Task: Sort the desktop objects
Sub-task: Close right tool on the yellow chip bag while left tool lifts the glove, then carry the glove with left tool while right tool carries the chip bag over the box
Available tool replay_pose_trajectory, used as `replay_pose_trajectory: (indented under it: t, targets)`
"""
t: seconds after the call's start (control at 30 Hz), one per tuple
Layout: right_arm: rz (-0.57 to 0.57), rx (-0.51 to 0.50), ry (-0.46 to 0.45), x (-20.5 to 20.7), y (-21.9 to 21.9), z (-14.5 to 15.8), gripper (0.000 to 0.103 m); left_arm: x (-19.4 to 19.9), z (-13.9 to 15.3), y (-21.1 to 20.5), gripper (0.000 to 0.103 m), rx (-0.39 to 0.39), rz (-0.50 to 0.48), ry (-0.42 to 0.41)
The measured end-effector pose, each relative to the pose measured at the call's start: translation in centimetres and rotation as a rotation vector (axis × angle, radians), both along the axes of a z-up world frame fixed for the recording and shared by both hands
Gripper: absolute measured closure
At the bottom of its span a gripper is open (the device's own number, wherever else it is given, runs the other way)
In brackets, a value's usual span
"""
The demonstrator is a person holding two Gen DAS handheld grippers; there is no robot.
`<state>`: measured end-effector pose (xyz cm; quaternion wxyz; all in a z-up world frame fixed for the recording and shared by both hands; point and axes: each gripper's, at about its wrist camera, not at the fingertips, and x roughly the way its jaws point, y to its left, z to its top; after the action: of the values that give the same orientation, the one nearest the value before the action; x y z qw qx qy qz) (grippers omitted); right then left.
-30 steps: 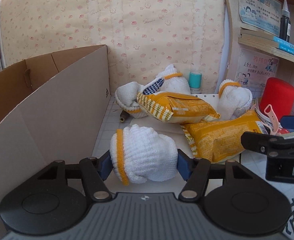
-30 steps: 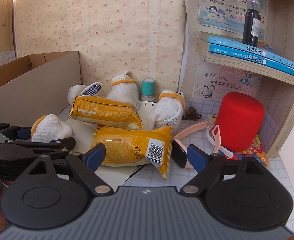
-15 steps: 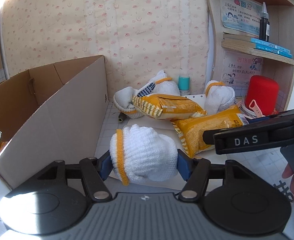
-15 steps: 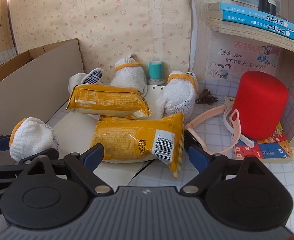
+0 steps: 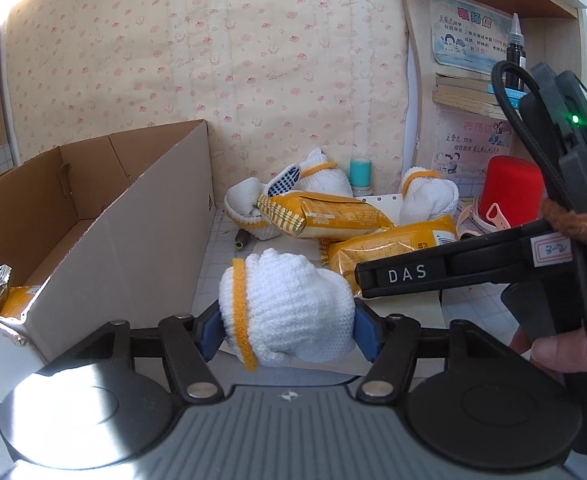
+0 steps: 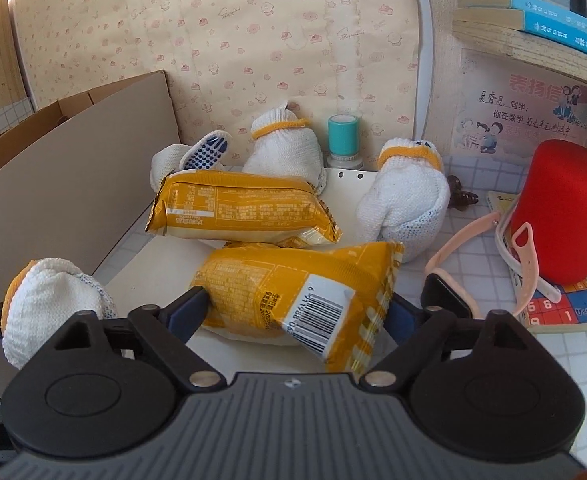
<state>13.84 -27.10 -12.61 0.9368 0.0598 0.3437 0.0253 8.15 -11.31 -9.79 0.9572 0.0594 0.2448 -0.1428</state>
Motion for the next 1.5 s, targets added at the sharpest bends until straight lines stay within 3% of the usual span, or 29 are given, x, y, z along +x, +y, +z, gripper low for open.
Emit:
replay_pose_trajectory:
  t: [0.13,0.33,0.97,1.5]
  targets:
    - [0.007,0.007,-0.007,-0.6,0.0,0.4,0.030,-0.1,0.1,0.1,0.037,0.000,-0.003,0.002]
    - [0.011,0.012,-0.037,-2.4,-0.4,1.8,0.032,-0.5,0.7,0.2,0.037,-0.009,-0.007,-0.011]
    - [-0.028,-0.048,-0.205,-8.0,-0.5,9.1,0.033,-3.8,5.3,0.6,0.037,-0.040,-0.015,-0.102]
    - [0.000,-0.060,-0.292,-10.2,1.8,13.5,0.033,-5.9,9.5,4.6,0.037,-0.062,0.072,-0.173]
